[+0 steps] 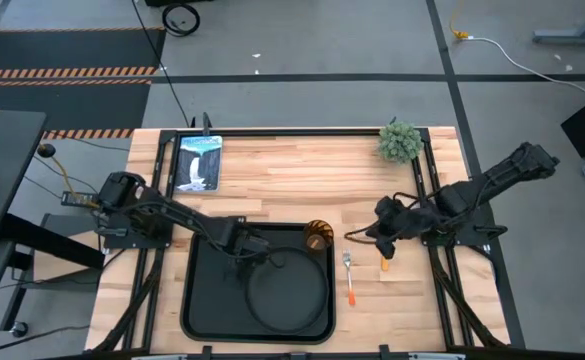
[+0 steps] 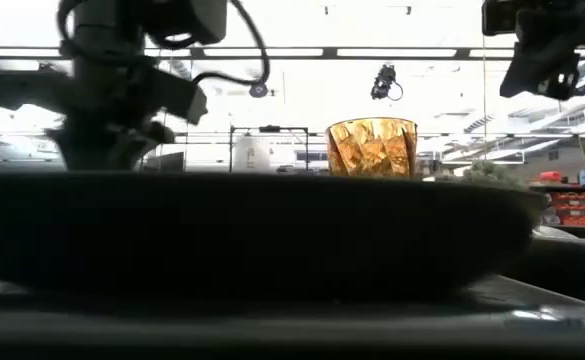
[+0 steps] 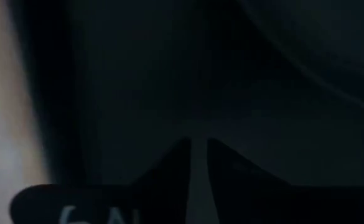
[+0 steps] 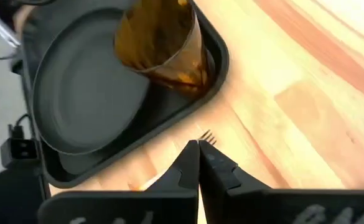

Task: Pick and place plate/cup/fork/spoon on tray
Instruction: Put the black plate under the orange glass on the black tray

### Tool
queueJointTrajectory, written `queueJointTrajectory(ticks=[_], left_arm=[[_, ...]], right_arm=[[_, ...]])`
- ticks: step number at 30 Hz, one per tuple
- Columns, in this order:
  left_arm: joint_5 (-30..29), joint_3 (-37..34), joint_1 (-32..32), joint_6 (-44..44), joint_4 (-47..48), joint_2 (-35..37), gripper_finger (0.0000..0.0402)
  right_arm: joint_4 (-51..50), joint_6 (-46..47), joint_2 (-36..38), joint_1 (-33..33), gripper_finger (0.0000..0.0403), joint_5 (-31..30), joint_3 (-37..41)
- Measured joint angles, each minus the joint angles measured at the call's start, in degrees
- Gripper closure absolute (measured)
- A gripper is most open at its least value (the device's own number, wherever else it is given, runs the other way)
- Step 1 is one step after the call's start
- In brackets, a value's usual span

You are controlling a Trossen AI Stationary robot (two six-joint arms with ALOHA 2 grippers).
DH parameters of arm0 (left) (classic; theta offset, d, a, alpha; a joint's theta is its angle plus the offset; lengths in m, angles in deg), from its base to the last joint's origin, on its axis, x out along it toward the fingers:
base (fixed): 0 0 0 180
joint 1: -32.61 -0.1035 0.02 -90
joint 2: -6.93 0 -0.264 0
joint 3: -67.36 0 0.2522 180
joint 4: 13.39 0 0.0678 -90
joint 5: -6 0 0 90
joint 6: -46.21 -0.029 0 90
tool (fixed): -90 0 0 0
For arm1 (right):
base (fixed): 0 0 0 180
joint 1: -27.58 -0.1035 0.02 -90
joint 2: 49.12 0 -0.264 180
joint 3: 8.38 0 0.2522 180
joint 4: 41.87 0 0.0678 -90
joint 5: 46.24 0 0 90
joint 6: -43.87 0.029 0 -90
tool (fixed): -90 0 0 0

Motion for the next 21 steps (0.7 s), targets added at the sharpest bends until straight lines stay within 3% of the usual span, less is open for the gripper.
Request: queueJointTrajectory(ticks=[6, 12, 21], left_arm=[[2.44, -2.54, 4.58, 5.58, -3.52, 0.00, 0.0361], [-2.31, -2.58, 9.46, 6.90, -3.65, 0.02, 0.0363], [-11.16, -2.58, 15.44, 8.92, -6.86, -0.04, 0.0363]], right_arm=[[-2.71, 10.77, -11.82, -2.36, 0.0398, 2.93, -4.71], [-0.85, 20.58, -22.48, -5.27, 0.0398, 6.16, -7.09], [2.17, 32.36, -34.48, -10.03, 0.0398, 2.23, -14.31]])
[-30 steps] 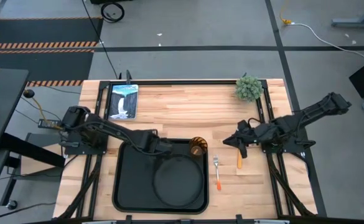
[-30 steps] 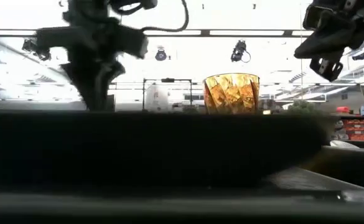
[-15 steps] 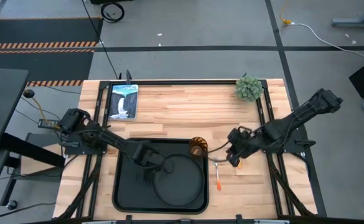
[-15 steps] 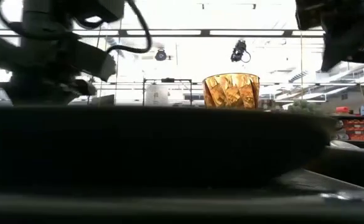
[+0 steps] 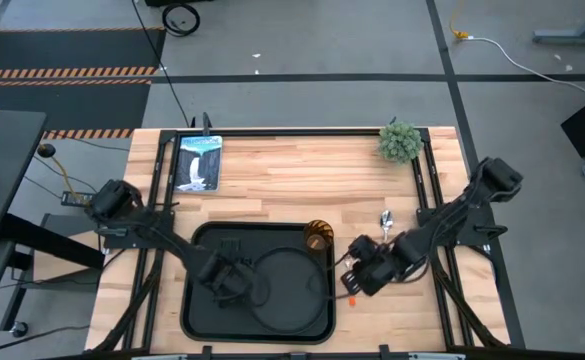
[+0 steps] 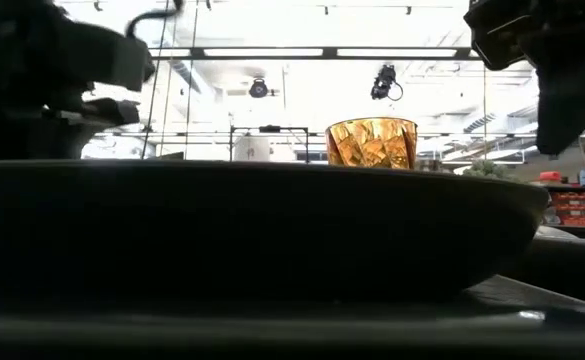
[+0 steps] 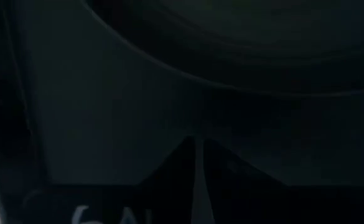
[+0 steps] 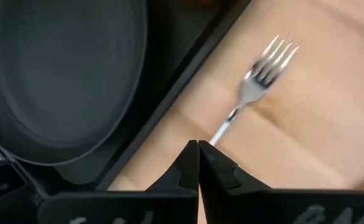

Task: Pick and place plate/cup/fork/spoon on tray
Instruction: Put the black plate under the orange glass on the black tray

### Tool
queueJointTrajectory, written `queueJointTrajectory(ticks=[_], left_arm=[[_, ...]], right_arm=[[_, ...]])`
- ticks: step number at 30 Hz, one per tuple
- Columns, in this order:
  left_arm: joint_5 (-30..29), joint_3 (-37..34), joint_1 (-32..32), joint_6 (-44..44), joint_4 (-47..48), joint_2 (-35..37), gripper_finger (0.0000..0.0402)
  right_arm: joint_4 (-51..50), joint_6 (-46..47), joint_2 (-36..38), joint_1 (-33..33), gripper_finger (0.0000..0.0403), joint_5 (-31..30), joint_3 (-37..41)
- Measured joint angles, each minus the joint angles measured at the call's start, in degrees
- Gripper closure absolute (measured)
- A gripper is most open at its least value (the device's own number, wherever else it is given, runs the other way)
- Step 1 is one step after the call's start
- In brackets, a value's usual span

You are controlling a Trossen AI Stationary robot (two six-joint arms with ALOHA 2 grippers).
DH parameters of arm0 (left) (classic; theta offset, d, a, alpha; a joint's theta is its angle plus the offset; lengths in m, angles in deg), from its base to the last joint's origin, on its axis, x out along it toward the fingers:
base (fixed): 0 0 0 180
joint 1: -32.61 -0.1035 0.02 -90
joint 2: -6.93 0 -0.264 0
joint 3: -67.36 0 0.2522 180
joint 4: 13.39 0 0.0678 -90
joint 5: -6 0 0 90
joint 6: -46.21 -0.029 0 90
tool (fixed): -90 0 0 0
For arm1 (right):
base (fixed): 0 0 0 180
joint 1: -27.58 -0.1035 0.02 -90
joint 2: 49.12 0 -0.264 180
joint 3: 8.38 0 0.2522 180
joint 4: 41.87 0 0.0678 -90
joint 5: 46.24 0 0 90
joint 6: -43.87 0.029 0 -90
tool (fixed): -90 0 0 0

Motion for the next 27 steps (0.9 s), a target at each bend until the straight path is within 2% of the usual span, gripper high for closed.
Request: queueJointTrajectory(ticks=[7, 14, 18, 23, 27], left_arm=[[-4.97, 0.00, 0.79, 0.13, -1.36, 0.00, 0.0363], [-5.86, 0.02, 0.82, -1.99, -4.15, -0.02, 0.0363], [-5.89, 0.02, 0.79, -1.28, -2.97, -0.04, 0.0363], [-4.55, 0.02, 1.14, -1.33, -6.94, -0.07, 0.0363], [-4.31, 0.02, 1.45, -1.36, -10.36, -0.07, 0.0363]], right_arm=[[-4.28, 1.40, -8.63, -1.33, 0.0398, 0.68, -9.65], [-12.75, 2.46, -12.58, -2.27, 0.0398, 0.43, -18.26], [-15.12, 4.30, -13.24, -3.35, 0.0398, -0.13, -19.24], [-16.44, 7.01, -15.59, -4.03, 0.0398, -2.36, -19.19], [-16.04, 6.48, -18.42, -4.03, 0.0396, -1.82, -19.15]])
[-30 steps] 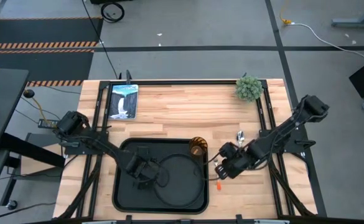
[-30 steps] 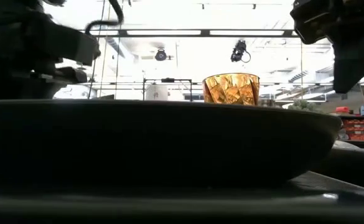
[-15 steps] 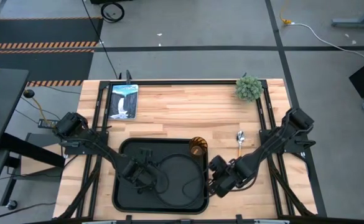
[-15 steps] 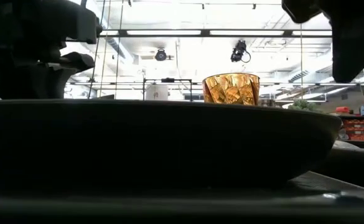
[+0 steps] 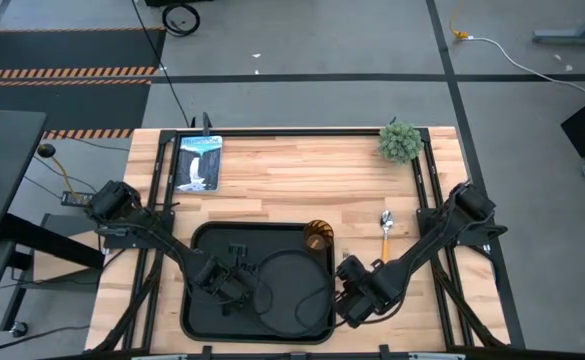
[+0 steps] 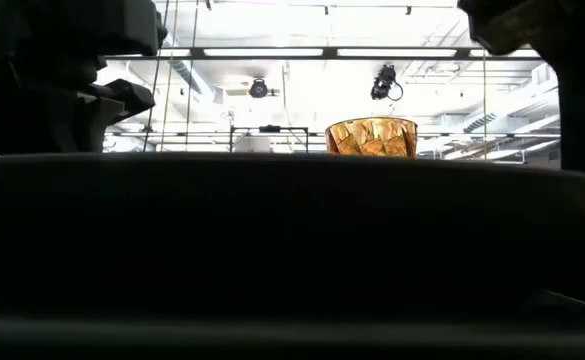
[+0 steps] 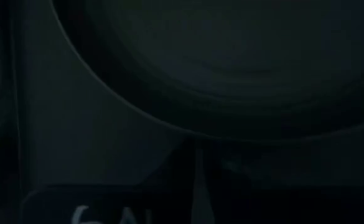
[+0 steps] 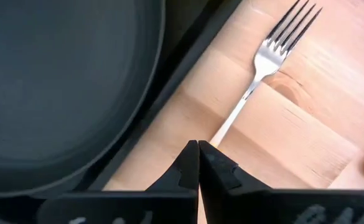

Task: Pick and place plate/cup/fork/spoon on tray
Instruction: Put the black plate under the orange glass on the black tray, then put the orange fork beside the black plate on the black tray

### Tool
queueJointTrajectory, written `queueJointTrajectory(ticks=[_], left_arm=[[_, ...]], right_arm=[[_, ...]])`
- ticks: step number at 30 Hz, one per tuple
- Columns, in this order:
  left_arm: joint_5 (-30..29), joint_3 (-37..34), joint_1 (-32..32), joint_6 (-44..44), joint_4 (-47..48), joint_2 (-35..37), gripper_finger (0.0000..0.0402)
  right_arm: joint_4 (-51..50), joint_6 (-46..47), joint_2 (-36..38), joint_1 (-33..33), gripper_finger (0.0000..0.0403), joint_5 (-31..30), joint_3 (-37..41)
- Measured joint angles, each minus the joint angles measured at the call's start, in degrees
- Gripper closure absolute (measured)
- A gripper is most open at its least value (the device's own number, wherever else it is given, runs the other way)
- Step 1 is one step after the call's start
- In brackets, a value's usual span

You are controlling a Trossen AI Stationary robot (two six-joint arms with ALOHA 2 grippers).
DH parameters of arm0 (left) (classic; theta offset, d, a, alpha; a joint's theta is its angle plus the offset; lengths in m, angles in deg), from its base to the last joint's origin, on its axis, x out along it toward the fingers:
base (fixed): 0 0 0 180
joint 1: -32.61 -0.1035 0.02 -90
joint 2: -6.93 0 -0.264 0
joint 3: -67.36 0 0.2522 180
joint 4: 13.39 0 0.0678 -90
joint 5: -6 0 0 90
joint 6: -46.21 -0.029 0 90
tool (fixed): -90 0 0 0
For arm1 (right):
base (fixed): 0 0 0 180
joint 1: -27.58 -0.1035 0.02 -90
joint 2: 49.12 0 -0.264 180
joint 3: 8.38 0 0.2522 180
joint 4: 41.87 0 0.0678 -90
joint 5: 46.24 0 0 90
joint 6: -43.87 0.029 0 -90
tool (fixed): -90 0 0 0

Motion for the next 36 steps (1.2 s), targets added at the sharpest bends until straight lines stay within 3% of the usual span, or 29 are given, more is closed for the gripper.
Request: queueJointTrajectory(ticks=[9, 14, 18, 30, 36], left_arm=[[-0.49, 0.00, 0.08, 1.17, 2.04, -0.02, 0.0363], [-0.09, 0.02, 2.24, 4.21, 7.76, 0.07, 0.0363], [0.90, 0.02, 4.84, 8.36, 14.55, 0.09, 0.0363], [0.84, 0.02, 9.17, 14.18, 16.87, 0.16, 0.0363], [0.85, 0.02, 9.20, 16.01, 16.67, 0.18, 0.0363]], right_arm=[[-3.27, -2.31, -4.36, 1.20, 0.0343, 0.26, 0.02], [-7.00, -0.81, -4.25, 2.11, 0.0294, -3.86, 0.04], [-5.17, -2.29, -4.23, 3.73, 0.0271, -2.48, 1.96], [1.23, -2.64, -4.23, 6.30, 0.0270, 1.68, 6.79], [3.41, -4.08, -3.92, 6.84, 0.0290, 4.01, 7.80]])
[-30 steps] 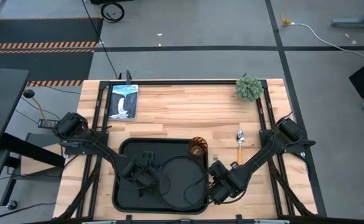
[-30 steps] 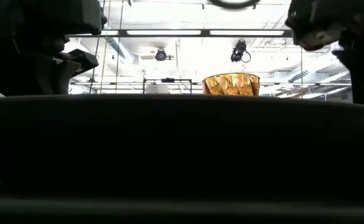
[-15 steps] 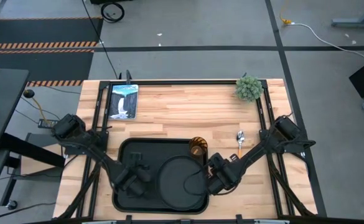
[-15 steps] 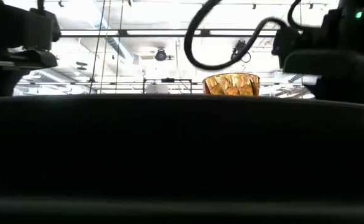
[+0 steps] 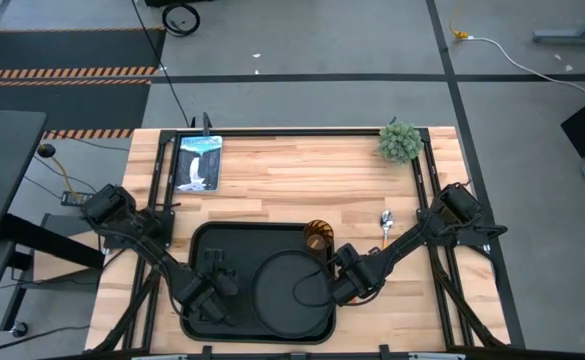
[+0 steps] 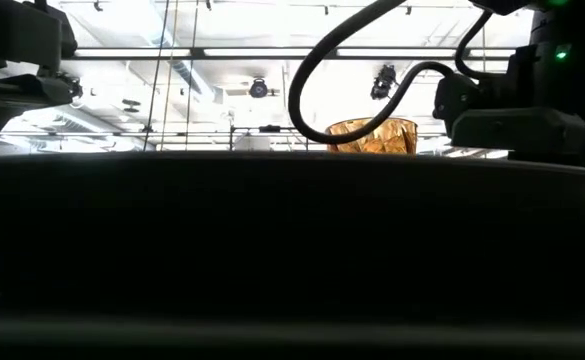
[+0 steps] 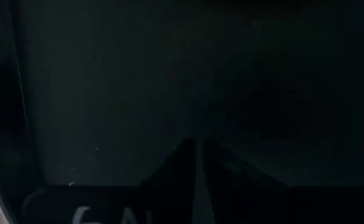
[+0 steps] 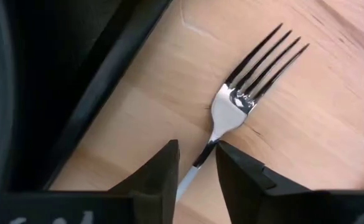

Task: Pick and place plate/cup/fork/spoon on tray
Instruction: Put the orange fork beside the black plate on the black tray

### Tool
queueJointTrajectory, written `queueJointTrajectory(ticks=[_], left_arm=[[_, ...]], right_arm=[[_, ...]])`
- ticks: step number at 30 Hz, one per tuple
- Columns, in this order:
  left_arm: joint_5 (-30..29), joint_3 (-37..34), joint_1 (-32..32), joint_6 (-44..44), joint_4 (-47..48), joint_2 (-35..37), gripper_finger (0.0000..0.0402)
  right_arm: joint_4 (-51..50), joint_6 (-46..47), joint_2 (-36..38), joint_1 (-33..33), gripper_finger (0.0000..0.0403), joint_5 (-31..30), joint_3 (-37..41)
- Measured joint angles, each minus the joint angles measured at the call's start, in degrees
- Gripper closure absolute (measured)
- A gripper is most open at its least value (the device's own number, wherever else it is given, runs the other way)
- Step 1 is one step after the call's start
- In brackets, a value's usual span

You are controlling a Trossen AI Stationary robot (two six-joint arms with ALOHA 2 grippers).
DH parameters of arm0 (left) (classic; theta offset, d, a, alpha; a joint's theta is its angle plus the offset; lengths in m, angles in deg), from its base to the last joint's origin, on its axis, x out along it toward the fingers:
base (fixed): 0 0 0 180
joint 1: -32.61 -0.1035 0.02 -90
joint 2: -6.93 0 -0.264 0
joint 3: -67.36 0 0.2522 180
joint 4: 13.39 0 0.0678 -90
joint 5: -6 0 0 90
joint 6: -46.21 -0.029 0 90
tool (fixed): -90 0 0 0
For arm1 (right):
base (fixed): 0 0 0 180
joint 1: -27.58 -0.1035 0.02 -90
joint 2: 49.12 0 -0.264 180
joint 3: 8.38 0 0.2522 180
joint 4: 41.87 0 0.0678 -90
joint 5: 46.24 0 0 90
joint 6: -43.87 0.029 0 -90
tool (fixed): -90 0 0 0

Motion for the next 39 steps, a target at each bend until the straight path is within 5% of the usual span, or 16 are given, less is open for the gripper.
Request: queueJointTrajectory(ticks=[12, 22, 28, 33, 39], left_arm=[[2.11, 0.00, 0.17, 2.60, -2.02, 0.00, 0.0363], [2.12, 0.11, 1.03, 2.46, -3.01, 0.00, 0.0363], [0.70, 2.63, 3.73, 2.37, -0.95, 2.16, 0.0363], [-6.02, 4.28, 7.06, 0.85, 1.38, 5.90, 0.0363], [-22.40, 4.24, 10.44, -5.82, -4.37, 6.69, 0.0361]], right_arm=[[-0.49, -2.51, 0.92, -0.10, 0.0392, 2.61, 0.19], [-1.87, -1.51, 5.78, -2.27, 0.0392, 5.06, 0.31], [6.25, -0.01, 8.09, -4.97, 0.0392, 4.58, 0.22], [10.07, 0.79, 8.17, -7.03, 0.0392, 3.71, -1.89], [11.26, -3.07, 8.15, -7.37, 0.0392, -2.97, -7.89]])
